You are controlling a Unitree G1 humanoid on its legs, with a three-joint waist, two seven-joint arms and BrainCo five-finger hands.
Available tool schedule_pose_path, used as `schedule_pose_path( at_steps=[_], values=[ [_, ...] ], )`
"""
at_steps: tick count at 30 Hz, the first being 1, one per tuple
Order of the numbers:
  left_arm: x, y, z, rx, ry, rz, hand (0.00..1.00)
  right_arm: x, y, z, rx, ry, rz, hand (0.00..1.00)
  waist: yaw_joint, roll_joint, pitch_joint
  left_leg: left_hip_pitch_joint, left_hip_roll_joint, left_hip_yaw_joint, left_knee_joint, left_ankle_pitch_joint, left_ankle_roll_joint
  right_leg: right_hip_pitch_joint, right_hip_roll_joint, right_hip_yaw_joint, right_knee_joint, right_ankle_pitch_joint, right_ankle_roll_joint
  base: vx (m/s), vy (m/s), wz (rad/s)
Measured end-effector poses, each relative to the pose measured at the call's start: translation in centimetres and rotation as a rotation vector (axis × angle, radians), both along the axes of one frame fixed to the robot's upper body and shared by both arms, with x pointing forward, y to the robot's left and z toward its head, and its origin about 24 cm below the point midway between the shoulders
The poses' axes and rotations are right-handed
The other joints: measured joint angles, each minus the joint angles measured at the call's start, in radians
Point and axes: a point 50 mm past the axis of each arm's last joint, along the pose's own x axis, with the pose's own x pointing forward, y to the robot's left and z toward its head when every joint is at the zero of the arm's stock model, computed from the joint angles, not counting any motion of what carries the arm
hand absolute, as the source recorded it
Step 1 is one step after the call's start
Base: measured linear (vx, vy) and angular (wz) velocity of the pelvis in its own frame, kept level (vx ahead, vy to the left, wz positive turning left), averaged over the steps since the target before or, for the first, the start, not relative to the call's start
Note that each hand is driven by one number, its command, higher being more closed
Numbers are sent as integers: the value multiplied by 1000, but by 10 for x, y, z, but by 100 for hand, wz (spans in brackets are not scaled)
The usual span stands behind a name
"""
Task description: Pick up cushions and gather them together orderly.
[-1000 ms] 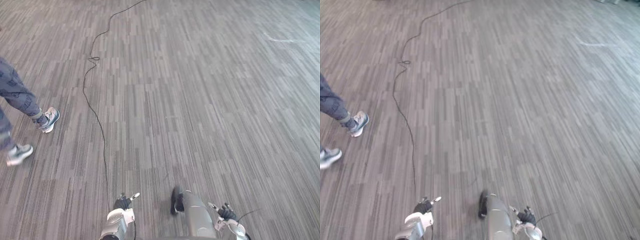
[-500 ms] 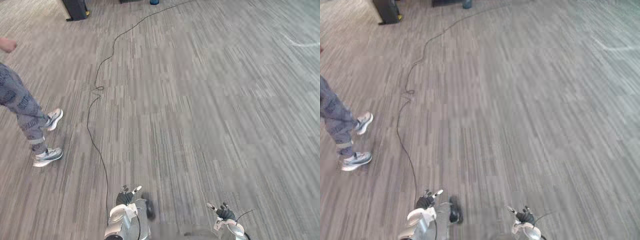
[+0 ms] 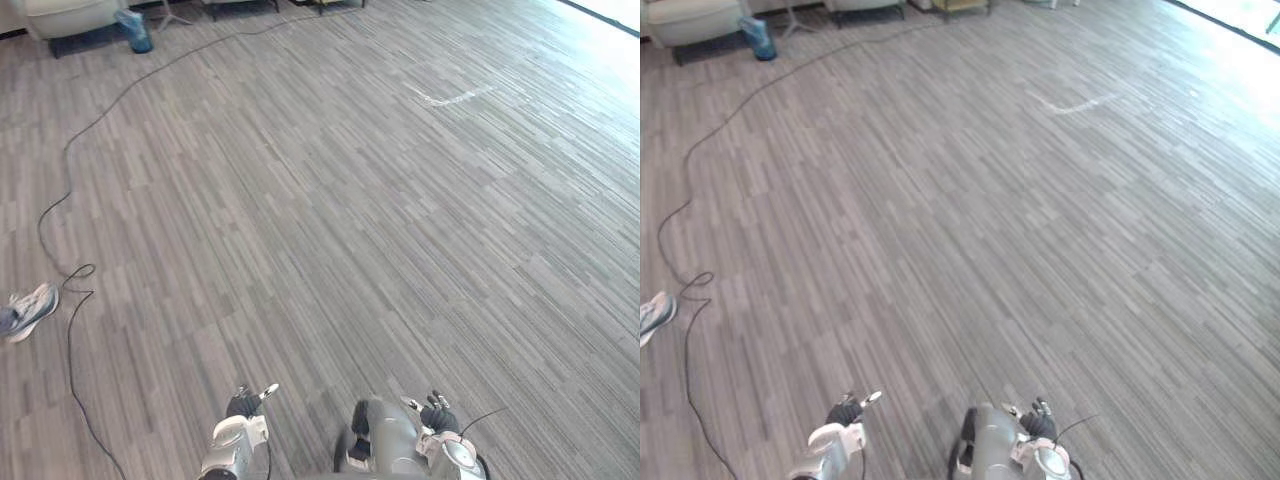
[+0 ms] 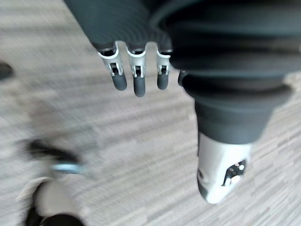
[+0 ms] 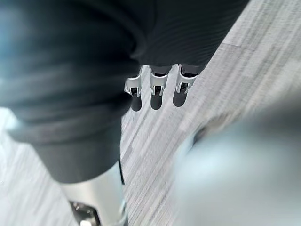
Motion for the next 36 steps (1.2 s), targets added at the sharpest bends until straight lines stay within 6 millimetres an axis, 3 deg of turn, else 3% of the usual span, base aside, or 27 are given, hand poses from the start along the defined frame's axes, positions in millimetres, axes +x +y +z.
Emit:
schedule_pose_path(
  at_steps=[2,3,4,5,7,10,12,13,15,16,17,18,20,21,22,23,24,25,26,28,29,30,31,32,33,35,36],
  values=[
    [4,-3,0,-18,2,8,0,15,-4,6,-14,-32,-5,0,-7,31,15,-4,18,-34,37,131,-118,-18,12,4,101,-97,-29,617,-165,-48],
    [6,-7,1,-33,-3,25,0,14,-4,5,-18,-22,3,0,-9,39,19,-32,41,-73,166,257,-154,21,34,15,134,-168,-33,826,-256,-72],
    [0,-2,0,-30,1,48,0,16,2,6,-11,-32,19,0,-5,57,30,-167,110,-162,524,398,-204,124,87,49,72,-203,-26,669,-186,-80],
    [1,-1,1,-29,-9,55,0,17,3,6,-11,-35,22,0,-4,60,35,-227,132,-176,663,377,-207,159,108,60,52,-209,-28,608,-107,-99],
    [3,4,4,-22,-40,73,0,20,17,5,-1,-30,92,0,32,38,57,-467,159,-202,1024,164,-137,324,170,154,-38,-247,-52,554,-42,-112],
    [7,7,10,-13,-90,93,0,17,32,1,27,-2,126,0,75,8,52,-695,172,-127,870,2,-46,491,187,300,-165,-265,-28,514,76,-143],
    [6,9,12,-7,-110,99,0,15,33,0,30,6,133,0,82,12,48,-753,159,-136,706,-12,-54,556,188,373,-203,-282,-10,556,178,-140],
    [4,7,11,-12,-105,105,0,13,32,-1,32,15,122,0,98,24,39,-771,129,-164,434,-5,-71,620,174,466,-225,-318,15,585,257,-135],
    [0,10,9,0,-92,106,0,9,31,-3,32,34,120,0,98,26,19,-792,95,-195,231,38,-86,667,152,529,-241,-362,49,727,382,-131],
    [-1,12,9,7,-91,102,0,3,28,-7,30,64,116,0,104,5,-6,-793,62,-218,234,140,-67,692,125,570,-243,-386,70,1002,525,-110],
    [-4,23,8,36,-76,99,0,-6,36,-13,62,107,107,0,94,-59,-54,-793,17,-194,267,136,-8,685,58,598,-227,-379,106,859,423,-70],
    [-4,24,8,42,-72,100,0,-7,37,-13,66,108,105,0,88,-67,-59,-790,16,-184,285,117,4,681,44,598,-210,-365,131,1029,475,-60],
    [-3,32,9,58,-71,113,0,-5,47,-13,92,102,103,0,107,-75,-44,-778,54,-106,499,35,4,622,50,599,44,-176,226,793,370,-80],
    [-3,32,8,59,-72,110,0,-8,45,-14,89,110,102,0,103,-74,-45,-757,48,-109,471,28,-1,592,47,586,133,-136,253,592,335,-91],
    [-5,28,6,53,-54,92,0,-12,39,-15,71,108,112,0,89,-47,-52,-610,22,-102,256,-23,-9,474,49,513,399,-102,282,500,291,-70],
    [-8,24,1,40,-7,85,0,-7,38,-12,66,86,114,0,82,-57,-47,-516,-16,-78,192,-34,9,367,33,468,532,-197,243,502,228,-64],
    [-8,22,1,35,-3,81,0,-6,37,-11,62,82,113,0,81,-53,-45,-498,-19,-74,178,-39,9,348,35,454,542,-208,236,570,235,-64],
    [-1,7,1,11,-2,50,0,2,28,-6,33,43,108,0,74,-11,-20,-382,-20,-47,94,-58,9,234,54,332,541,-258,194,682,267,-52],
    [3,1,2,6,-6,21,0,12,20,1,10,-3,95,0,58,14,-3,-303,-20,-47,30,-62,10,153,68,219,469,-286,157,563,237,-43],
    [4,-3,1,7,4,-8,0,16,12,2,-7,-7,88,0,30,18,12,-238,-22,-51,1,-61,11,105,71,136,314,-284,145,553,135,29],
    [7,-3,2,14,1,-28,0,10,8,0,-10,14,70,0,19,8,19,-202,-32,-65,-4,-61,11,83,66,116,188,-252,144,810,69,84],
    [10,-3,3,22,-11,-52,0,0,4,-4,-1,39,23,0,12,-21,22,-120,-64,-103,-36,-62,10,69,55,126,-21,-137,149,715,-12,76],
    [8,-2,3,25,-7,-54,0,-2,4,-5,-2,49,23,0,13,-33,20,-96,-75,-108,-41,-63,10,67,48,135,-70,-103,147,783,-65,68],
    [2,-2,0,24,11,-52,0,-10,4,-8,2,74,20,0,8,-41,14,-49,-86,-124,-50,-66,5,69,38,152,-36,1,48,906,-126,21],
    [-5,-7,-3,-2,27,-39,0,-5,-7,-5,-27,59,19,0,6,14,6,-43,-42,-133,7,-40,-39,57,54,132,82,-108,27,907,-147,10],
    [-8,-10,-5,-12,37,-30,0,0,-10,-2,-31,43,12,0,3,39,11,-82,-10,-141,142,-7,-89,76,66,133,123,-175,15,724,-161,-21],
    [-13,-8,-6,-19,49,-3,0,3,-6,-2,-21,41,20,0,1,63,17,-200,56,-200,479,113,-170,163,109,150,88,-220,5,570,-132,-34]
  ],
)
